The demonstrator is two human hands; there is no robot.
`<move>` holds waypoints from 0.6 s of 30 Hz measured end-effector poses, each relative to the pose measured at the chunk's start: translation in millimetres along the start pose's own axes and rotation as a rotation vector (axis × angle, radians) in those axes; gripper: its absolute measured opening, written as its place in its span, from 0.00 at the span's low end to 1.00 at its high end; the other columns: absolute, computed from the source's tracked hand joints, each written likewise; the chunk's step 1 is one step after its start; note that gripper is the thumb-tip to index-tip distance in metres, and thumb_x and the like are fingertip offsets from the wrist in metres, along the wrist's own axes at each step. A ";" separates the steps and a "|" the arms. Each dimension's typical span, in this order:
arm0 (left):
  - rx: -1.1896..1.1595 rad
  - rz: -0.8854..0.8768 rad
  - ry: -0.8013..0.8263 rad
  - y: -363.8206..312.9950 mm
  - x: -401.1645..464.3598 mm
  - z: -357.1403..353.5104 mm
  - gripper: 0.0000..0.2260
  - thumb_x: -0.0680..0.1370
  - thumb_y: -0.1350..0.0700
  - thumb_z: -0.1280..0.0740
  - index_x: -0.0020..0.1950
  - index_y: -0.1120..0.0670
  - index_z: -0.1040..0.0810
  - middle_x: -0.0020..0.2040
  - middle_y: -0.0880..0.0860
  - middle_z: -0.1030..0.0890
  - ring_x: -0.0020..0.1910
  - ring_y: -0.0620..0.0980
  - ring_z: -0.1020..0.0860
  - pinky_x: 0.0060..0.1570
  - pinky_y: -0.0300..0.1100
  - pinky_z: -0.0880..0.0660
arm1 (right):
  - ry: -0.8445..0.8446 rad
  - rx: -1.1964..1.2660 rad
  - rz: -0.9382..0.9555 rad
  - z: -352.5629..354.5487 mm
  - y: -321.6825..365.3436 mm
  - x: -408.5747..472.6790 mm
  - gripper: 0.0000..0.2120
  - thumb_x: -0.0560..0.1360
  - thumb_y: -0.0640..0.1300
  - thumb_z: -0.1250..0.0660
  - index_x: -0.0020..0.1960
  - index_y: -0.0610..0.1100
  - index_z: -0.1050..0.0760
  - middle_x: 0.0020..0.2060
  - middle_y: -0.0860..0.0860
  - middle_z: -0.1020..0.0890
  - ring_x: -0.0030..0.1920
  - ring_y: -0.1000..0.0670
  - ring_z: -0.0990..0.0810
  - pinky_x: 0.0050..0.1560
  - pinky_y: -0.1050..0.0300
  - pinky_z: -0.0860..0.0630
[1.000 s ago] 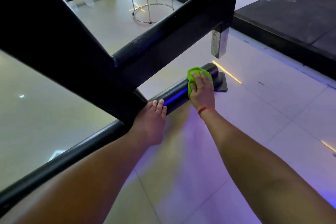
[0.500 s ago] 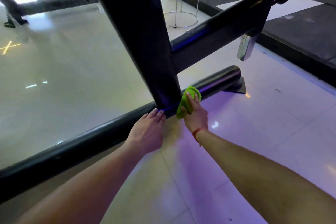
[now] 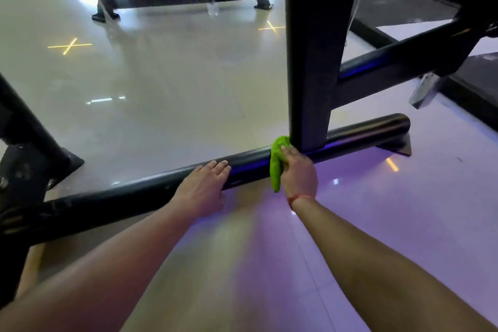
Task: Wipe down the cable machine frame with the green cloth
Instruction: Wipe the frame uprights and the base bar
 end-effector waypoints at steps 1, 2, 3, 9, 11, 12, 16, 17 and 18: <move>0.008 0.006 0.001 3.7 -4.7 -4.5 0.34 0.77 0.51 0.40 0.82 0.55 0.46 0.83 0.52 0.46 0.81 0.53 0.45 0.78 0.50 0.43 | 0.005 -0.029 0.045 -11.4 19.2 -5.4 0.19 0.79 0.42 0.34 0.69 0.51 0.23 0.69 0.50 0.23 0.61 0.36 0.22 0.60 0.48 0.23; 0.016 0.007 -0.001 5.3 -8.4 -7.1 0.34 0.77 0.50 0.40 0.82 0.55 0.47 0.83 0.53 0.47 0.81 0.53 0.46 0.78 0.51 0.44 | 0.039 -0.049 0.154 -27.2 44.5 -13.1 0.18 0.79 0.44 0.33 0.69 0.50 0.22 0.69 0.49 0.23 0.61 0.34 0.22 0.62 0.46 0.23; 0.020 0.008 -0.008 6.2 -11.1 -8.1 0.34 0.77 0.49 0.40 0.82 0.55 0.46 0.83 0.53 0.47 0.81 0.53 0.46 0.78 0.51 0.44 | 0.085 -0.038 0.318 -42.1 71.7 -24.5 0.19 0.78 0.45 0.32 0.69 0.50 0.22 0.70 0.49 0.23 0.63 0.34 0.23 0.64 0.45 0.24; -0.049 0.034 -0.039 21.0 -23.7 -7.0 0.32 0.79 0.49 0.41 0.82 0.54 0.45 0.83 0.52 0.46 0.81 0.51 0.46 0.78 0.52 0.43 | 0.172 -0.010 0.292 -39.7 51.4 -3.4 0.29 0.74 0.32 0.35 0.72 0.50 0.25 0.73 0.46 0.26 0.71 0.41 0.27 0.70 0.49 0.28; -0.046 0.024 -0.051 25.7 -30.6 -7.1 0.31 0.79 0.51 0.41 0.82 0.54 0.44 0.83 0.51 0.46 0.81 0.51 0.46 0.78 0.51 0.44 | 0.142 -0.034 0.076 -39.2 37.8 -5.5 0.29 0.76 0.32 0.38 0.75 0.48 0.29 0.75 0.44 0.31 0.75 0.39 0.33 0.75 0.49 0.36; -0.041 0.021 -0.060 29.6 -33.7 -7.5 0.31 0.79 0.51 0.42 0.82 0.54 0.43 0.83 0.51 0.45 0.81 0.51 0.46 0.78 0.51 0.44 | 0.135 -0.065 0.093 -43.2 53.3 -14.3 0.28 0.77 0.33 0.39 0.76 0.45 0.31 0.76 0.42 0.32 0.76 0.36 0.35 0.76 0.46 0.39; -0.071 0.118 -0.112 60.5 -49.8 -8.8 0.29 0.79 0.52 0.42 0.81 0.53 0.40 0.81 0.51 0.40 0.80 0.51 0.41 0.77 0.50 0.43 | 0.217 -0.069 0.534 -66.5 117.2 -53.3 0.27 0.76 0.38 0.40 0.75 0.42 0.30 0.74 0.39 0.30 0.73 0.30 0.33 0.71 0.36 0.33; -0.089 0.144 -0.126 68.7 -54.6 -9.2 0.29 0.79 0.52 0.41 0.81 0.54 0.39 0.81 0.52 0.39 0.79 0.51 0.40 0.77 0.50 0.43 | 0.231 -0.060 0.587 -64.3 113.2 -50.7 0.28 0.75 0.35 0.39 0.75 0.43 0.30 0.74 0.40 0.30 0.73 0.32 0.32 0.71 0.37 0.31; -0.103 0.153 -0.136 74.6 -59.1 -10.3 0.29 0.79 0.53 0.41 0.80 0.55 0.39 0.81 0.52 0.39 0.79 0.51 0.39 0.78 0.49 0.43 | 0.234 -0.055 0.582 -59.9 101.8 -44.0 0.30 0.73 0.31 0.38 0.75 0.44 0.30 0.74 0.41 0.30 0.73 0.35 0.31 0.71 0.39 0.29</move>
Point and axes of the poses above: each hand's wrist, its own x-axis towards the middle knuckle, its own z-axis out of the back of the hand, y = z × x, the point moved 10 cm from there along x, towards the middle knuckle
